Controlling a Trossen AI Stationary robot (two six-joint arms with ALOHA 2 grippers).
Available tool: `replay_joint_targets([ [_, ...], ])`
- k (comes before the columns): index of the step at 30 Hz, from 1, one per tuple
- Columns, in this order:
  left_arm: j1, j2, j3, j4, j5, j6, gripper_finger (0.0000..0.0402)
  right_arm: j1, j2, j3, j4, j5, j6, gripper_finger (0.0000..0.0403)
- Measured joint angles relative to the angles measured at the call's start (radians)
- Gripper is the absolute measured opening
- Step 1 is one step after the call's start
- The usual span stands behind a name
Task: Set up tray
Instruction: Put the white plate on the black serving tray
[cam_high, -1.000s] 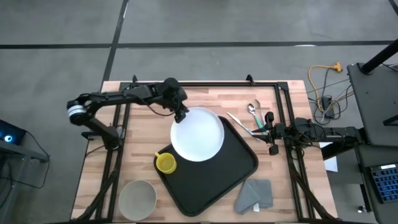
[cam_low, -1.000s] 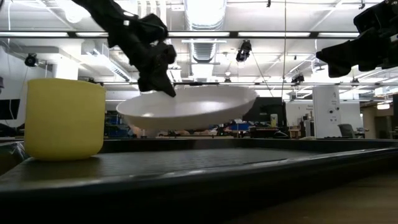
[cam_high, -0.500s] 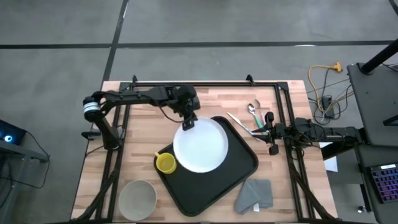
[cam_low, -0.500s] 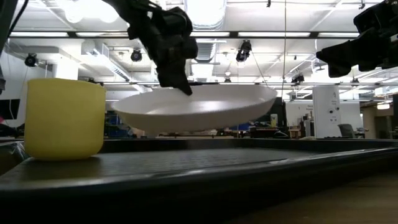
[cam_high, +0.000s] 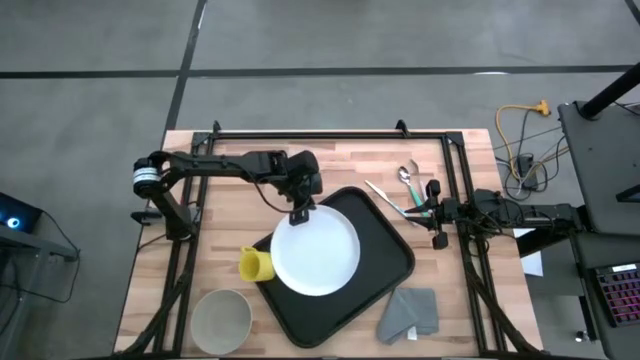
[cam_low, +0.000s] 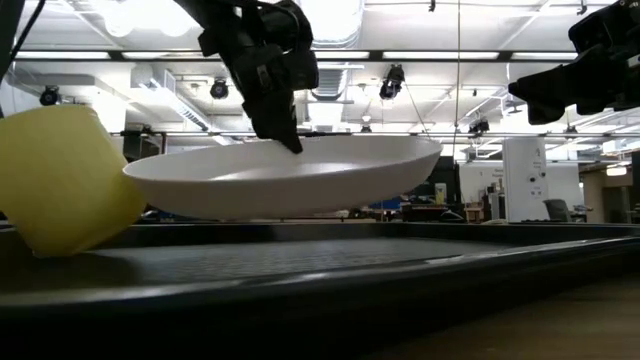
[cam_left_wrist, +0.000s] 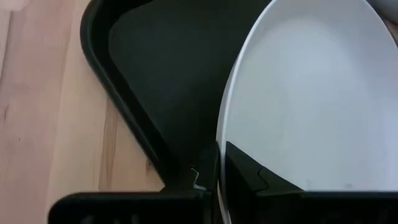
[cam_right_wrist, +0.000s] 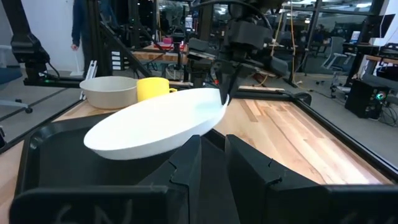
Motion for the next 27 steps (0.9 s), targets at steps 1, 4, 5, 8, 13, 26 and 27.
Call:
replay_joint_targets([
  [1, -0.001, 0.0, 0.001, 0.008, 0.0, 0.0, 0.0, 0.0, 0.0, 0.0, 0.0, 0.0, 0.0, 0.0068],
  [4, -0.005, 0.0, 0.001, 0.039, -0.003, 0.0, 0.0, 0.0, 0.0, 0.0, 0.0, 0.0, 0.0, 0.0068],
  [5, -0.006, 0.0, 0.0, 0.045, -0.002, 0.0, 0.0, 0.0, 0.001, 0.0, 0.0, 0.0, 0.0, 0.0068],
  [8, -0.008, 0.002, -0.003, 0.053, 0.01, -0.001, 0.0, 0.0, 0.0, 0.0, 0.0, 0.0, 0.0, 0.0068],
  [13, -0.018, 0.002, -0.008, 0.077, 0.053, -0.002, 0.0, 0.0, 0.0, 0.0, 0.0, 0.0, 0.0, 0.0068],
  [26, -0.062, 0.003, -0.011, 0.13, 0.108, 0.001, 0.0, 0.0, 0.0, 0.0, 0.0, 0.0, 0.0, 0.0068],
  [27, -0.067, 0.003, -0.012, 0.131, 0.108, 0.001, 0.0, 0.0, 0.0, 0.0, 0.0, 0.0, 0.0, 0.0068],
])
